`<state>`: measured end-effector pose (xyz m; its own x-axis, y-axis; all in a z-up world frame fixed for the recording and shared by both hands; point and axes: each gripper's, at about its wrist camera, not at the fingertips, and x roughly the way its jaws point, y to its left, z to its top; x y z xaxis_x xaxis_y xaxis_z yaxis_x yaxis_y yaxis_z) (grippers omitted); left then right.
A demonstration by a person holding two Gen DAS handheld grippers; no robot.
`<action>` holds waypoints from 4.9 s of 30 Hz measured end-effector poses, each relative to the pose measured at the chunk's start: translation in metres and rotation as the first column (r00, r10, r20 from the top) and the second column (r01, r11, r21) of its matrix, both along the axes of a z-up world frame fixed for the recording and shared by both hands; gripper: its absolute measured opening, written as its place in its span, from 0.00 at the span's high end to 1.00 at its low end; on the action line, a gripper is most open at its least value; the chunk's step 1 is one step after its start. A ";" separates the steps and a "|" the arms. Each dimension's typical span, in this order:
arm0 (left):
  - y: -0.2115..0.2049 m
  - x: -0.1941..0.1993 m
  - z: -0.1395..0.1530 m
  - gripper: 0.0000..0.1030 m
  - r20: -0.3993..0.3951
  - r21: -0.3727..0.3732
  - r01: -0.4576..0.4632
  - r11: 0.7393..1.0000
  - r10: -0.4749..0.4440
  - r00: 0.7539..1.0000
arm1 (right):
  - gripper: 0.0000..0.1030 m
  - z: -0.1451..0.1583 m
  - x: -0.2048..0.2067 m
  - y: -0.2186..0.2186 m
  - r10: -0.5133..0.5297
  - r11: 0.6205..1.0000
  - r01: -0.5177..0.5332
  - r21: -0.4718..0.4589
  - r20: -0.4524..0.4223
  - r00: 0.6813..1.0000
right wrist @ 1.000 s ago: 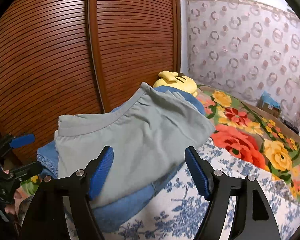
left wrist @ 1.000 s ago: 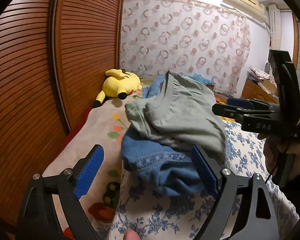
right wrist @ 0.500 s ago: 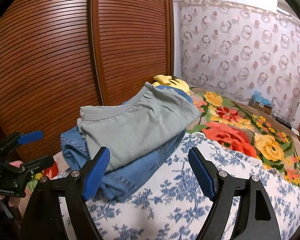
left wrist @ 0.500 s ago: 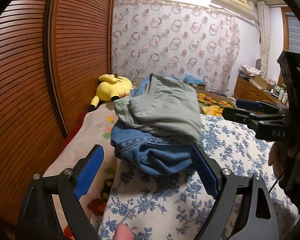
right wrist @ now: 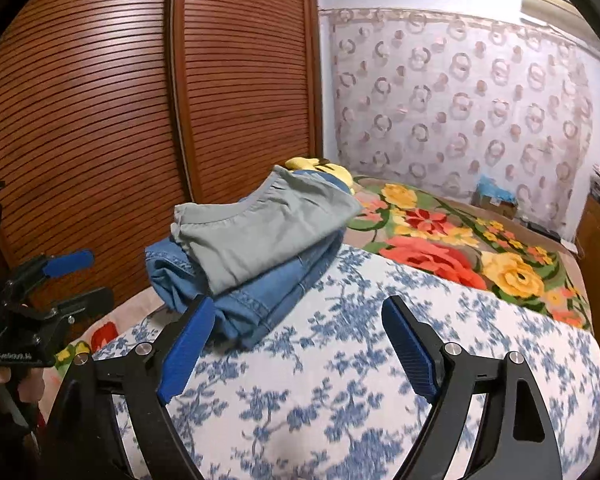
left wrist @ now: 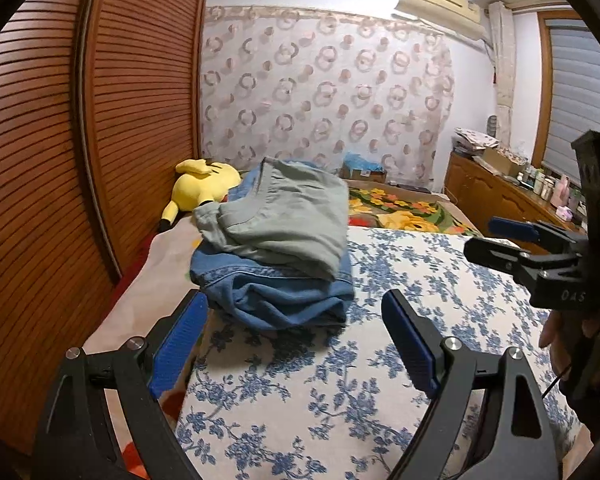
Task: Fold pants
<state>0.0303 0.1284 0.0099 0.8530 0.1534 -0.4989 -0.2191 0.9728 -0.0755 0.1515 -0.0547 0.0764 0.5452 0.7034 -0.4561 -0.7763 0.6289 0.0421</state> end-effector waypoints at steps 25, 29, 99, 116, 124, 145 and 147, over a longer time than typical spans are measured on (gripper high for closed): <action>-0.108 0.009 0.002 0.14 -0.034 0.005 0.208 0.978 -0.208 0.978 | 0.14 -0.002 -0.093 -0.132 -0.281 0.959 0.281 0.023 -0.006 0.960; -0.124 0.012 0.003 0.14 -0.038 0.013 0.231 0.973 -0.230 0.972 | 0.14 0.001 -0.103 -0.145 -0.326 0.945 0.325 0.028 0.005 0.945; -0.143 -0.019 0.092 0.14 0.132 0.072 0.229 0.971 -0.237 0.962 | 0.14 0.029 -0.134 -0.176 -0.472 0.877 0.453 0.161 0.108 0.875; -0.144 -0.019 0.092 0.14 0.131 0.074 0.229 0.971 -0.237 0.963 | 0.14 0.027 -0.135 -0.176 -0.473 0.877 0.455 0.154 0.114 0.873; -0.143 -0.019 0.092 0.14 0.131 0.070 0.231 0.970 -0.238 0.962 | 0.14 0.026 -0.134 -0.176 -0.470 0.879 0.452 0.153 0.112 0.876; -0.143 -0.020 0.090 0.14 0.132 0.075 0.233 0.970 -0.241 0.962 | 0.14 0.026 -0.133 -0.178 -0.465 0.881 0.447 0.154 0.109 0.879; -0.143 -0.020 0.090 0.14 0.131 0.075 0.232 0.970 -0.241 0.962 | 0.14 0.026 -0.134 -0.178 -0.466 0.881 0.448 0.154 0.109 0.878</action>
